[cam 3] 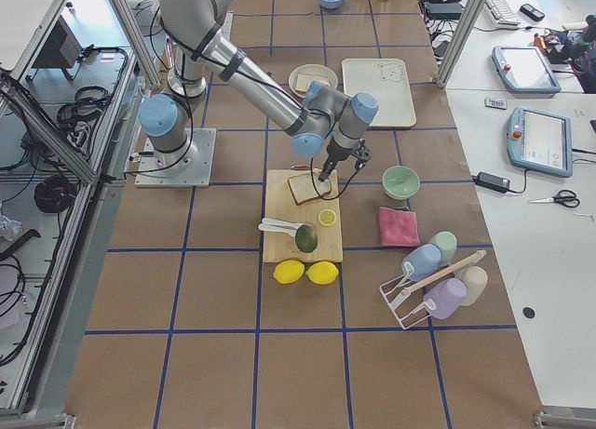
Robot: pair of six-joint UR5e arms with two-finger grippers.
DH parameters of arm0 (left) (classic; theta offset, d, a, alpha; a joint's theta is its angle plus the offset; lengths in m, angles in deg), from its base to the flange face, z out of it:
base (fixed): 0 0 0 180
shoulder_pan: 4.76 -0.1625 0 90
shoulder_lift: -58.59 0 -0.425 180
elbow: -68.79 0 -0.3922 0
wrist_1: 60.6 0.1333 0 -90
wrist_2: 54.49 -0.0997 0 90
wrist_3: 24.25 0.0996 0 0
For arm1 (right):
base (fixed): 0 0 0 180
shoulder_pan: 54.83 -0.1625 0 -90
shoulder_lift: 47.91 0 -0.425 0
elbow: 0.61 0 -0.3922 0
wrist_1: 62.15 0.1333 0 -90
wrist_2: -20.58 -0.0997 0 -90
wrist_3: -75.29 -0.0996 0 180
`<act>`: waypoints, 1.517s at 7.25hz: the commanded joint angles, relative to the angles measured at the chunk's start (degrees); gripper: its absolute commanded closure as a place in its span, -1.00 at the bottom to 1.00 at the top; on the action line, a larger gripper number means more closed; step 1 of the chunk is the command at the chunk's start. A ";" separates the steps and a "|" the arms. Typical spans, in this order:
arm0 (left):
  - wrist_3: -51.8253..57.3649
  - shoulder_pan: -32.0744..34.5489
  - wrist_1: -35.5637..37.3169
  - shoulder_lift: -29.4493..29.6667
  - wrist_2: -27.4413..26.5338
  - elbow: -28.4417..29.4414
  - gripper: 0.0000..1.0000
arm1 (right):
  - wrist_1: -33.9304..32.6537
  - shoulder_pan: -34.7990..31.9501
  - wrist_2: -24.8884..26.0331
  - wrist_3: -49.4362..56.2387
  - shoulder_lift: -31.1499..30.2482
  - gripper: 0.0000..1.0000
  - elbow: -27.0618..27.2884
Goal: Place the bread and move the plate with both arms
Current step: 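Grasp the bread slice edge with the right gripper and lift it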
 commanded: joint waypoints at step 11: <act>0.01 -0.09 0.00 -0.09 -0.09 -0.44 -1.00 | 21.41 -11.91 -8.38 -17.98 -11.49 1.00 -15.64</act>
